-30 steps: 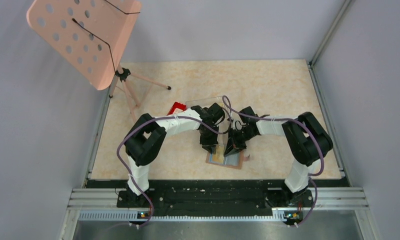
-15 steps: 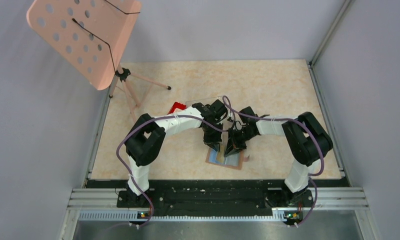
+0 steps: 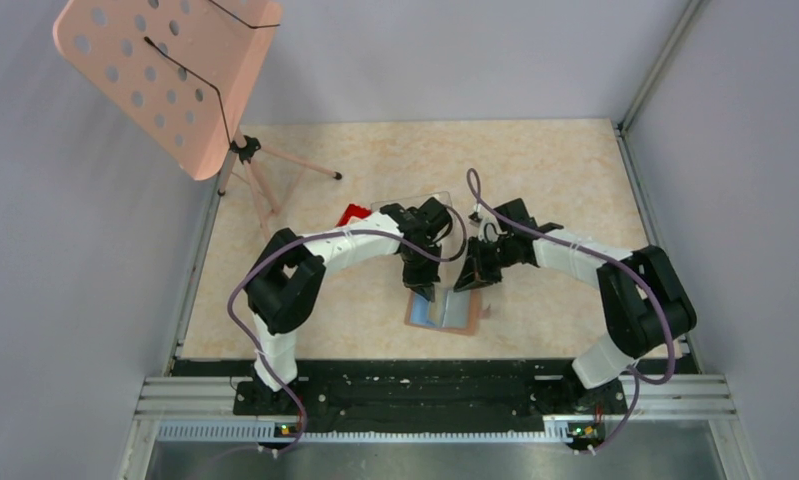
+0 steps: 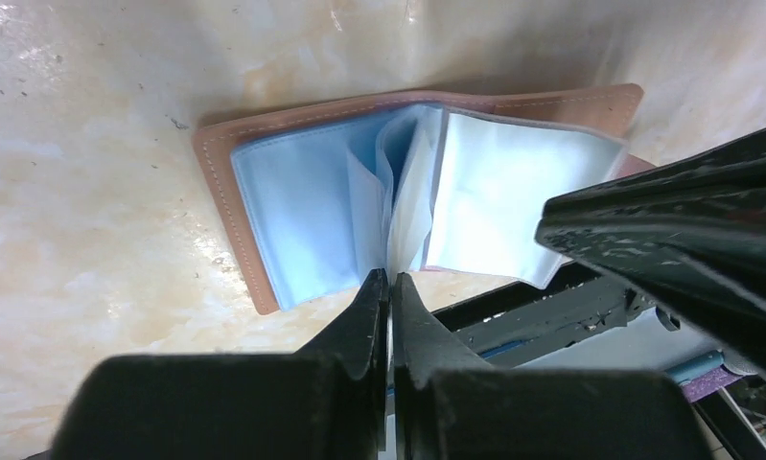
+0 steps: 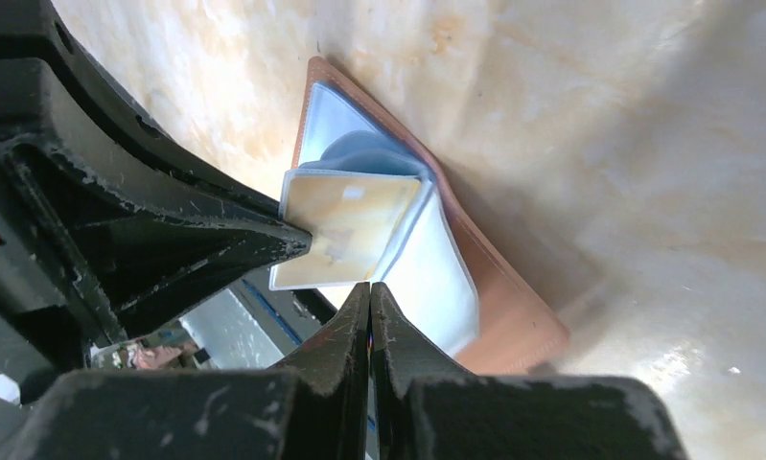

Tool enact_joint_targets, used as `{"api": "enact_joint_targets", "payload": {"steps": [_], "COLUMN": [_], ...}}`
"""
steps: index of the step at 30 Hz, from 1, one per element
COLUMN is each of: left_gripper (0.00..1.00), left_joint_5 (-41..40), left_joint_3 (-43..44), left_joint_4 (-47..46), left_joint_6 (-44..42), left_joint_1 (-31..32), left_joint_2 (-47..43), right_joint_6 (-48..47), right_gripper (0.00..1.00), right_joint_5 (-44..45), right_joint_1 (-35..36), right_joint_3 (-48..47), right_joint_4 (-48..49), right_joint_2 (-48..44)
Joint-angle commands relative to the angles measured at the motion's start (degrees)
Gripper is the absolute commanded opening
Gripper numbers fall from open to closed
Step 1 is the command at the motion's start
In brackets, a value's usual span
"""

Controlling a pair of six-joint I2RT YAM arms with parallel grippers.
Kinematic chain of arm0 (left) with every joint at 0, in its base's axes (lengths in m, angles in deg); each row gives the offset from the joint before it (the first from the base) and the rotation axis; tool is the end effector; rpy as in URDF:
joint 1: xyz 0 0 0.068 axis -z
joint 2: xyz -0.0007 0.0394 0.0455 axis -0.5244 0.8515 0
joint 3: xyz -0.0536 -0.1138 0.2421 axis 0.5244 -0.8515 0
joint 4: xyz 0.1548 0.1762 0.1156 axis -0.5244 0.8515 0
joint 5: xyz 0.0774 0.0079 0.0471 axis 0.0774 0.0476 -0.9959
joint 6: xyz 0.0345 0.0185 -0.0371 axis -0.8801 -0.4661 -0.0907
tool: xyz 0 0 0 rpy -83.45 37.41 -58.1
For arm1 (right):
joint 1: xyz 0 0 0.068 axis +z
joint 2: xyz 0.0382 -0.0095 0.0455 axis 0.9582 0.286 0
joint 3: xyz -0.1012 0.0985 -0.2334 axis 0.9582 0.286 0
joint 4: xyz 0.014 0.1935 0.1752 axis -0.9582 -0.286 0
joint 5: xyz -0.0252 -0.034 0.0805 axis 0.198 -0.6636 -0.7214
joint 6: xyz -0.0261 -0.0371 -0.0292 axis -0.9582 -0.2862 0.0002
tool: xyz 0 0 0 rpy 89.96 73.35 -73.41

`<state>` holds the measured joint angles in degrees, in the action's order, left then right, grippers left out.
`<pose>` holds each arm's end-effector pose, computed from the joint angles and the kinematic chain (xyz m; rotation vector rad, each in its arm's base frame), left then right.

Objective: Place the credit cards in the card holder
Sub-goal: Insert the credit card into the card holder.

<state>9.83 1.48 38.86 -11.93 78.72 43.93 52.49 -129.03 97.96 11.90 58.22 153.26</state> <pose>0.2539 -0.2853 0.1894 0.2135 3.0792 -0.5247 0.2556 0.1416 0.1638 -0.2174 2.7736 1.1706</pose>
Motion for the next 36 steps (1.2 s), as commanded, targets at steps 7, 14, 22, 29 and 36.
{"api": "enact_joint_targets", "payload": {"steps": [7, 14, 22, 29, 36], "left_gripper": [0.34, 0.41, 0.43, 0.44, 0.47], "left_joint_5": [6.99, 10.7, 14.41, 14.3, 11.74], "left_joint_3": [1.25, 3.55, 4.96, 5.19, 1.51], "left_joint_4": [-7.08, -9.01, -10.64, -11.43, -16.94], "left_joint_6": [3.77, 4.5, 4.68, 4.11, 3.8], "left_joint_1": [0.47, 2.04, 3.21, 3.62, 2.57], "left_joint_2": [-1.5, 1.98, 6.07, 6.29, -0.71], "right_joint_6": [0.15, -0.26, -0.6, -1.13, -3.06], "right_gripper": [0.0, 0.0, 0.0, 0.0, 0.0], "right_joint_5": [0.3, 0.58, 0.9, 1.38, 3.35], "right_joint_1": [-4.58, -5.98, -6.82, -6.92, -6.91], "right_joint_3": [-1.63, -1.87, -1.48, -1.56, -5.34], "right_joint_4": [-0.99, -2.38, -2.96, -3.58, -5.76], "right_joint_2": [-5.88, -7.45, -8.29, -8.12, -5.46]}}
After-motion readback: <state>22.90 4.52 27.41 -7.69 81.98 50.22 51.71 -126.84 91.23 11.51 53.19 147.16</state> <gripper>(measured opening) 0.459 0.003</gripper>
